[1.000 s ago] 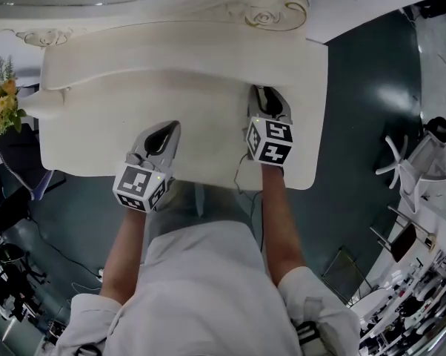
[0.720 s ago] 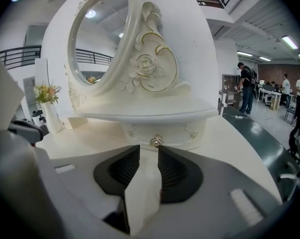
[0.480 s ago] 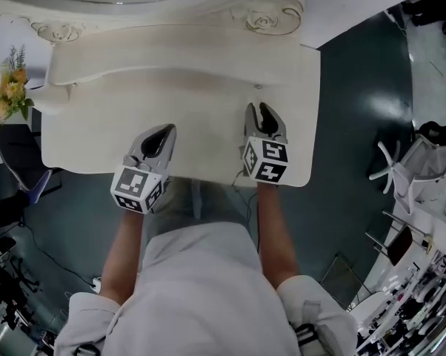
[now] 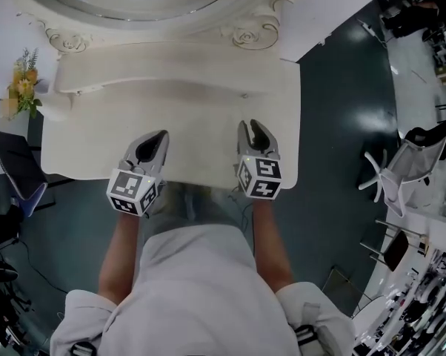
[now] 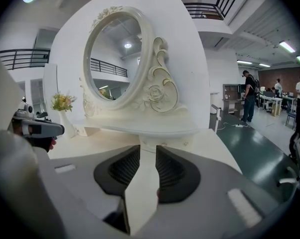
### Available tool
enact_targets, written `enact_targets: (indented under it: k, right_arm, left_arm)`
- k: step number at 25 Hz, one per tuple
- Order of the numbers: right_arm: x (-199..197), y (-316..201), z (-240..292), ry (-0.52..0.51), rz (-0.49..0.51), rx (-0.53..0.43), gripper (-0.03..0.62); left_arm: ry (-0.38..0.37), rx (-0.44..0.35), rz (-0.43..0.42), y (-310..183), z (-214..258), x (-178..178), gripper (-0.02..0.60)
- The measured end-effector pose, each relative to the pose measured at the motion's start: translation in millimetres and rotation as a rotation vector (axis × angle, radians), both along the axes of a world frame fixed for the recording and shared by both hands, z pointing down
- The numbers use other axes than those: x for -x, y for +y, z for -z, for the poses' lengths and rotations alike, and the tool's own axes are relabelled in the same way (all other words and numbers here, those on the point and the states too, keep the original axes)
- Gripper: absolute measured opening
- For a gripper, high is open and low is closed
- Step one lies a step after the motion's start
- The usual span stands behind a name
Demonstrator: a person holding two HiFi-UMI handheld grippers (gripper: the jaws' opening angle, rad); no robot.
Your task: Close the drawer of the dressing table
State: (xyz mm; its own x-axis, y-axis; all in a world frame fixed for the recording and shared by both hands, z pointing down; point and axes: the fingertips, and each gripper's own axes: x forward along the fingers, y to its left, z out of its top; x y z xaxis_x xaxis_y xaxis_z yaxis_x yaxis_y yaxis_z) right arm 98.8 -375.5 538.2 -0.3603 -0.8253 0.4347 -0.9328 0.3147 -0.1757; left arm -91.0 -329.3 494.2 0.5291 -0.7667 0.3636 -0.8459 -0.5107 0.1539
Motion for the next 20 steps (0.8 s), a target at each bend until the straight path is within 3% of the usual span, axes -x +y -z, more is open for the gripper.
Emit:
enact_targets:
  k: [4, 15, 20]
  right_arm:
    - [-4.8, 9.1, 18.1, -0.010, -0.009, -0.032, 0.098]
    - [-18.4, 30.6, 55.9, -0.023, -0.010, -0.096, 0.008]
    - [-20.3, 35.8, 73.5, -0.016, 0.006, -0.134, 0.003]
  left_arm:
    - [0.003, -0.033, 0.000, 2.8, 14.7, -1.7, 0.000]
    - [0.002, -0.118, 0.028, 12.3, 55.2, 0.3, 0.000]
    - [-0.001, -0.156, 0.038, 13.9, 72.4, 2.6, 0.000]
